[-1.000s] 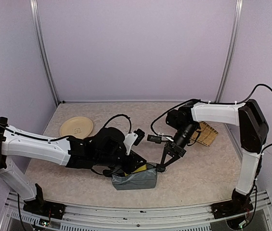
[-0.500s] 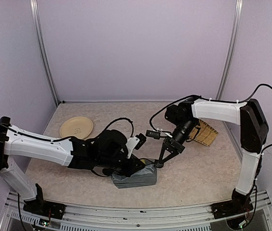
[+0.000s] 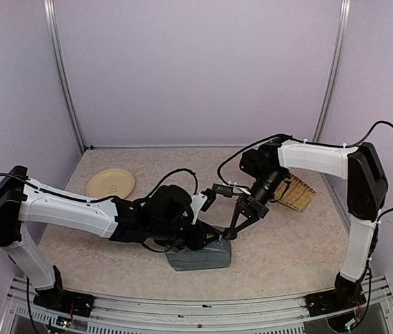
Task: Sort the hair-cutting tools
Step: Zip the zipper on the kit bag.
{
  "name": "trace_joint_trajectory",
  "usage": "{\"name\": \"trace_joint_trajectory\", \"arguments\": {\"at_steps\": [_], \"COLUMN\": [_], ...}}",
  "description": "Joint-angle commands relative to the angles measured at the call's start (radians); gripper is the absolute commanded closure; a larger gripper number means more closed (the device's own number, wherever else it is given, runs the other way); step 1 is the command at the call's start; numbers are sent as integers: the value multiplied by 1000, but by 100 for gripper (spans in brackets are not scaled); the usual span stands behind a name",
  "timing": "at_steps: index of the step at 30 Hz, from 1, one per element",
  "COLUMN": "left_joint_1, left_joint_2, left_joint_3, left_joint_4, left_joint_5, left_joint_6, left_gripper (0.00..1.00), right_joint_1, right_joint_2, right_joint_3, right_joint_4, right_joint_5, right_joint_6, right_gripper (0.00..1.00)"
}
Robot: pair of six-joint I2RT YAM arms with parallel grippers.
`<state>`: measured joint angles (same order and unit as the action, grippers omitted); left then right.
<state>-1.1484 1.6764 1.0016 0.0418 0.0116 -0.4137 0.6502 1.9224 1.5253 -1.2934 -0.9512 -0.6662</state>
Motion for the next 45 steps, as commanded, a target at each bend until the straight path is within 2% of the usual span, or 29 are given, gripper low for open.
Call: {"name": "trace_joint_trajectory", "arguments": {"at_steps": [1, 6, 13, 20, 29, 34, 38, 45], "left_joint_1": [-23, -52, -59, -64, -61, -60, -45, -11], "left_joint_2": [-78, -88, -59, 18, 84, 70, 7, -104], "left_joint_3": [43, 110, 106, 183, 232, 240, 197, 60], "left_joint_4": [-55, -104, -88, -167, -212, -221, -191, -84], "left_joint_5": [-27, -43, -61, -111, -145, -181, -192, -124], "left_joint_6": [1, 96, 251, 349, 375, 357, 325, 272], "left_gripper": [67, 62, 61, 63, 85, 100, 100, 100], "right_joint_1": [-1, -1, -3, -3, -3, -4, -15, -58], "right_joint_2": [3, 10, 26, 31, 33, 35, 31, 46], "right_joint_3": [41, 45, 60, 72, 75, 67, 42, 21], "right_joint_4": [-6, -5, -26, -34, -39, -38, -27, -20], "right_joint_5": [-86, -90, -113, -116, -120, -92, -66, -59], "right_joint_6": [-12, -10, -25, -27, -31, -30, -28, -24], "right_gripper": [100, 100, 100, 100, 100, 100, 100, 100]}}
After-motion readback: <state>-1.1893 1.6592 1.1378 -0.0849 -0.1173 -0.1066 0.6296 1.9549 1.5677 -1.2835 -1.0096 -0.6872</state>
